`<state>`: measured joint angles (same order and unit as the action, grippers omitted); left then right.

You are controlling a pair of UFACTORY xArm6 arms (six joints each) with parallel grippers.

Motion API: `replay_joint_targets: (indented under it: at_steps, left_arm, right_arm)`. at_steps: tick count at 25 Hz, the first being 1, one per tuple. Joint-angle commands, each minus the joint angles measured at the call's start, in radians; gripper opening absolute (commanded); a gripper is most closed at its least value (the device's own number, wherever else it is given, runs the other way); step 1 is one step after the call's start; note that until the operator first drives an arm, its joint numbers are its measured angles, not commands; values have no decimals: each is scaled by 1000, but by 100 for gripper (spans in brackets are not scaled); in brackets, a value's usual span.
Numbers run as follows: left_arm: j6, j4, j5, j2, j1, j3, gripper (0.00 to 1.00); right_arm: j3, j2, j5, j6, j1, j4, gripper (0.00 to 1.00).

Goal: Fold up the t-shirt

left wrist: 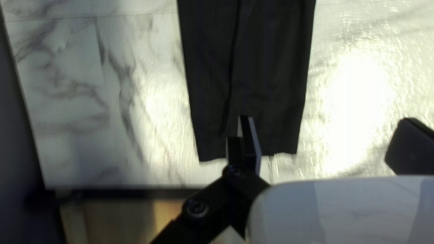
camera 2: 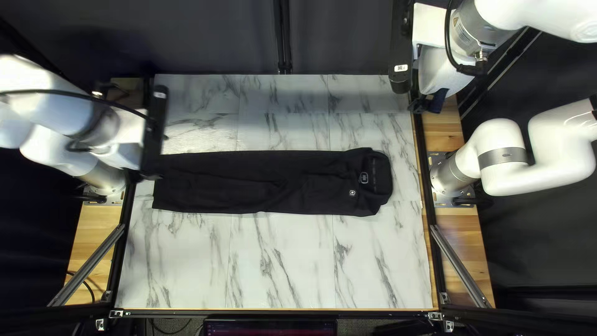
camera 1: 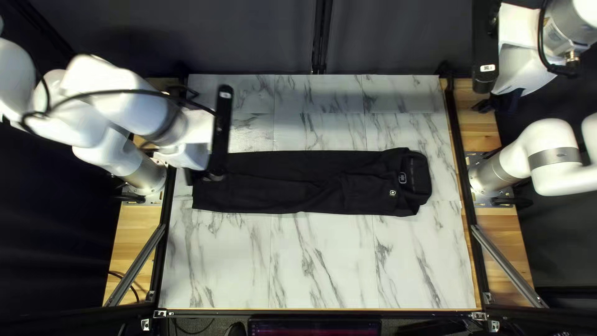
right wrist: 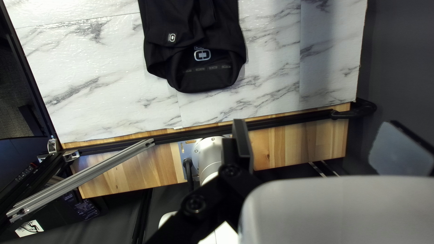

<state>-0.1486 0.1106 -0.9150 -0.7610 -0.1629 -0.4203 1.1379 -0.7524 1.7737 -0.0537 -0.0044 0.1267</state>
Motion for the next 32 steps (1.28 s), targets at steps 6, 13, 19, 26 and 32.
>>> replay_joint_targets:
  at_steps: [6,13,19,26,32]
  left_arm:
    - [352,-206,31,-73,176,255,100]
    - [473,-322,80,-65,165,360,100]
    - [510,-336,153,107,147,336,100]
    - [522,-301,156,206,183,305,100]
    - [586,-296,174,261,245,296,100]
  right_arm:
    - [0,0,0,0,0,0,100]
    - [0,0,0,0,0,0,100]
    - [0,0,0,0,0,0,100]
    - [0,0,0,0,0,0,100]
    - [0,0,0,0,0,0,100]
